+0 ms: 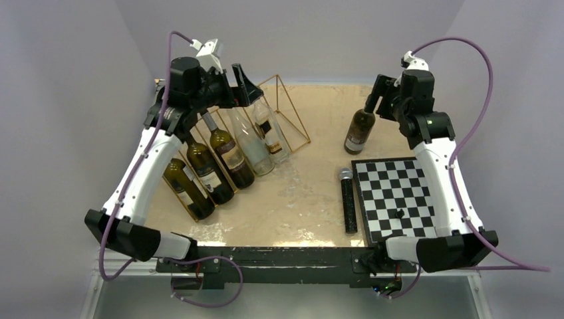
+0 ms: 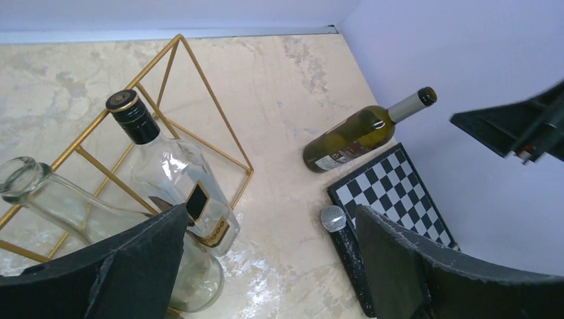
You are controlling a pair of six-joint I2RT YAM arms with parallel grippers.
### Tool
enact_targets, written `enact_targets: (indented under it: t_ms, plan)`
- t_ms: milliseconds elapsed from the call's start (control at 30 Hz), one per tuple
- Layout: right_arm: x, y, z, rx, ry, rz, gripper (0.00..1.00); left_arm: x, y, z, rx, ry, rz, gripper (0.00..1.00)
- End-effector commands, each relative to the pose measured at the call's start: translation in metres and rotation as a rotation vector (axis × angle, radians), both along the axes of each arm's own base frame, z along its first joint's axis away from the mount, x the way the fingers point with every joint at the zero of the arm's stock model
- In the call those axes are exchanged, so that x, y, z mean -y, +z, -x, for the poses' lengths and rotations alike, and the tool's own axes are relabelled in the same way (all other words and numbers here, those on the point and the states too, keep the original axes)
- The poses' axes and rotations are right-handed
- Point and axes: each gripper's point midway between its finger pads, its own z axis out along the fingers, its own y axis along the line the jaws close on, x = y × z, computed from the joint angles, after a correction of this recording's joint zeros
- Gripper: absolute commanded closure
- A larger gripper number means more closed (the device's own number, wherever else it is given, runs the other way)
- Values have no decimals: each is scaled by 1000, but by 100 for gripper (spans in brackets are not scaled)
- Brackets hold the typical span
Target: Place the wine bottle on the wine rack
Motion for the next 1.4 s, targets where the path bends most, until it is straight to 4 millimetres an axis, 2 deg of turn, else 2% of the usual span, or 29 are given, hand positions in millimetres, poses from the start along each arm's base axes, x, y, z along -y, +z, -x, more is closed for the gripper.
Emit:
enact_targets:
  t_ms: [0, 167, 300, 433, 700, 767, 833, 933, 1067, 1267, 1367]
  plan:
    - [1, 14, -30, 113, 50, 94, 23, -15, 36, 25, 121, -18, -69, 1]
    - [2, 0, -44, 87, 74, 149, 23, -61, 54, 39, 250, 141, -235, 1]
    - [4, -20, -55, 65, 85, 184, 31, -86, 62, 53, 299, 226, -304, 1]
    - [8, -36, -64, 60, 71, 211, 41, -92, 63, 60, 293, 245, -308, 1]
    - [12, -52, -80, 65, 68, 265, 49, -91, 56, 63, 261, 240, -296, 1]
    - [12, -53, -82, 68, 72, 273, 56, -92, 56, 63, 261, 244, -300, 1]
    - [11, -51, -83, 71, 83, 284, 76, -93, 57, 63, 265, 247, -303, 1]
    - [12, -43, -81, 81, 83, 289, 100, -94, 58, 63, 268, 252, -305, 1]
    - [0, -19, -76, 128, 124, 303, 100, -94, 59, 64, 269, 253, -298, 1]
    - [-48, 32, -63, 217, 285, 318, 100, -96, 63, 69, 280, 257, -296, 1]
    - [-71, 50, -54, 253, 361, 299, 100, -98, 65, 73, 282, 258, -297, 1]
